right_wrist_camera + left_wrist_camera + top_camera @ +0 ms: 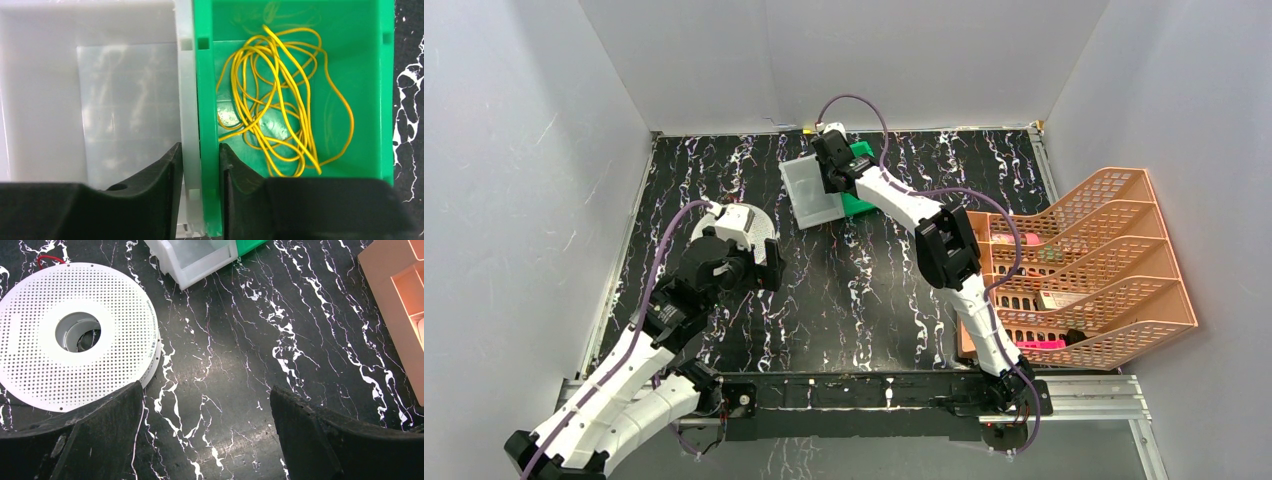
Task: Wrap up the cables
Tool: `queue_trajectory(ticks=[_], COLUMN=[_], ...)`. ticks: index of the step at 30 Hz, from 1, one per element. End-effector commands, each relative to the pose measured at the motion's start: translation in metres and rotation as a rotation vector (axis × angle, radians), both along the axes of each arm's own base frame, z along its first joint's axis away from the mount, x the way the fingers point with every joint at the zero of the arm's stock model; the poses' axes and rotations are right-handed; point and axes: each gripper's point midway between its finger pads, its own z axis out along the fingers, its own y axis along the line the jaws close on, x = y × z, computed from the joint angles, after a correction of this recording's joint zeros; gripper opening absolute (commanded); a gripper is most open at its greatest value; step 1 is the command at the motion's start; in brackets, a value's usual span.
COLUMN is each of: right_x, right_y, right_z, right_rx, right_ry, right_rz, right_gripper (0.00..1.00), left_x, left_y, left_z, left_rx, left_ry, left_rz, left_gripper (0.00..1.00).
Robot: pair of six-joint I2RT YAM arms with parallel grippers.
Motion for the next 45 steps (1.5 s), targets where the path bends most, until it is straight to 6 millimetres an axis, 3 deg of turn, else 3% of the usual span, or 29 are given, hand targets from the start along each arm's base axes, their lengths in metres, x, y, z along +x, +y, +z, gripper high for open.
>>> queue_trajectory(ticks=[1, 8, 16, 24, 34, 36, 41, 45], right_x=[0.007, -0.004, -0.026, -0.056, -0.085, -0.087, -0.088, -0.09], right_y=[0.001, -0.006, -0.042, -0.075, -0.102, -0.105, -0.104, -0.103], right_z=[0.027, 0.04, 0.045, 0.03, 0.011, 0.01, 0.016, 0.028], right_rx=[0.004, 0.012, -0.034, -0.017, 0.021, 0.024, 0.04, 0.066], right_ry=[-0.076, -0.096, -0.116, -0.086, -0.054, -0.059, -0.062, -0.073], right_rz=[-0.036, -0.082, -0.209, -0.334, -0.441, -0.452, -0.439, -0.432], right_gripper=[0.33, 0.14, 0.01, 0.0, 0.0, 0.15, 0.4, 0.51], left_x=[-0.002, -0.004, -0.005, -0.005, -0.005, -0.004, -0.004, -0.004], left_y=[-0.001, -0.001, -0.001, -0.003, -0.003, -0.003, -0.003, -0.003], left_z=[0.005, 0.007, 0.008, 0.008, 0.006, 0.005, 0.004, 0.002], left_rx=[-0.012, -0.019, -0.022, -0.024, -0.022, -0.02, -0.015, -0.012], left_ry=[-0.024, -0.03, -0.034, -0.032, -0.025, -0.022, -0.017, -0.013], left_rz=[-0.016, -0.02, -0.021, -0.029, -0.028, -0.029, -0.027, -0.027], left_gripper=[0.98, 0.98, 0.98, 0.98, 0.98, 0.98, 0.98, 0.98])
